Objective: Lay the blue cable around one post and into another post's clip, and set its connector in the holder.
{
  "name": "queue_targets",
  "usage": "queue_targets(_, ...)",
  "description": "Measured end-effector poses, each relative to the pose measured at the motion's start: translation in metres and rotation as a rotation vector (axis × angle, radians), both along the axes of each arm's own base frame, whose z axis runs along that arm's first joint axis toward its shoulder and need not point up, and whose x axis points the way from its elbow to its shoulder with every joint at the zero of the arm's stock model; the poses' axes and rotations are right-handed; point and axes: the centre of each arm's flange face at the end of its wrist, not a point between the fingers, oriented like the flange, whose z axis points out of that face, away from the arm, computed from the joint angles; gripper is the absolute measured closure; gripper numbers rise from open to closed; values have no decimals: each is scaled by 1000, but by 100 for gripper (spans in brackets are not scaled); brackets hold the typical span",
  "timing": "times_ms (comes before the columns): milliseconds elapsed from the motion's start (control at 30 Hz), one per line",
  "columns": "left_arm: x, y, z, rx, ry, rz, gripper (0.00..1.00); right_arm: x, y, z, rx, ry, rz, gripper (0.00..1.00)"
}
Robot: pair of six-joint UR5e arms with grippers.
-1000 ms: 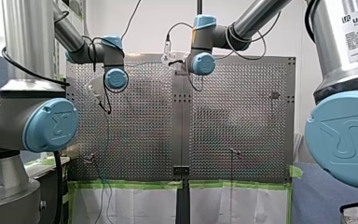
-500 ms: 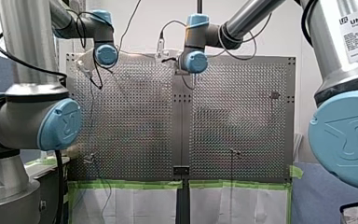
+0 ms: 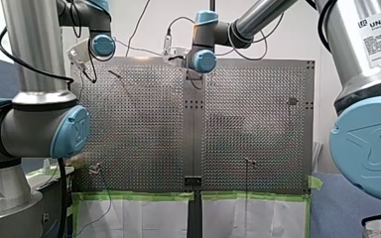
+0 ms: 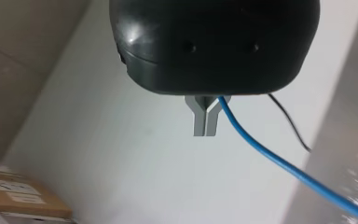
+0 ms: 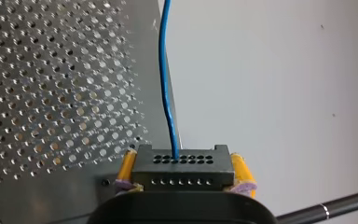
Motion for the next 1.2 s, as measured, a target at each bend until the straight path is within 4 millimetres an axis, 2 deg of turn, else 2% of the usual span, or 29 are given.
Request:
queue_targets(167, 12, 1, -17, 12, 74, -29, 100, 10, -2, -3, 2, 4, 8, 100)
queue_targets(400, 22, -3, -26, 20, 143, -81, 100, 23, -9, -5, 8, 9, 13, 100)
queue_targets(667, 36, 0, -5, 16, 101, -94, 100, 31, -22, 11, -7, -27, 11, 100)
queue_targets(800, 42, 4, -1, 14, 99, -89, 100, 36, -28, 13, -6, -27, 13, 100)
queue_targets(1200, 63, 19, -7, 9, 119, -81, 100, 67, -46, -13, 36, 32, 32, 100)
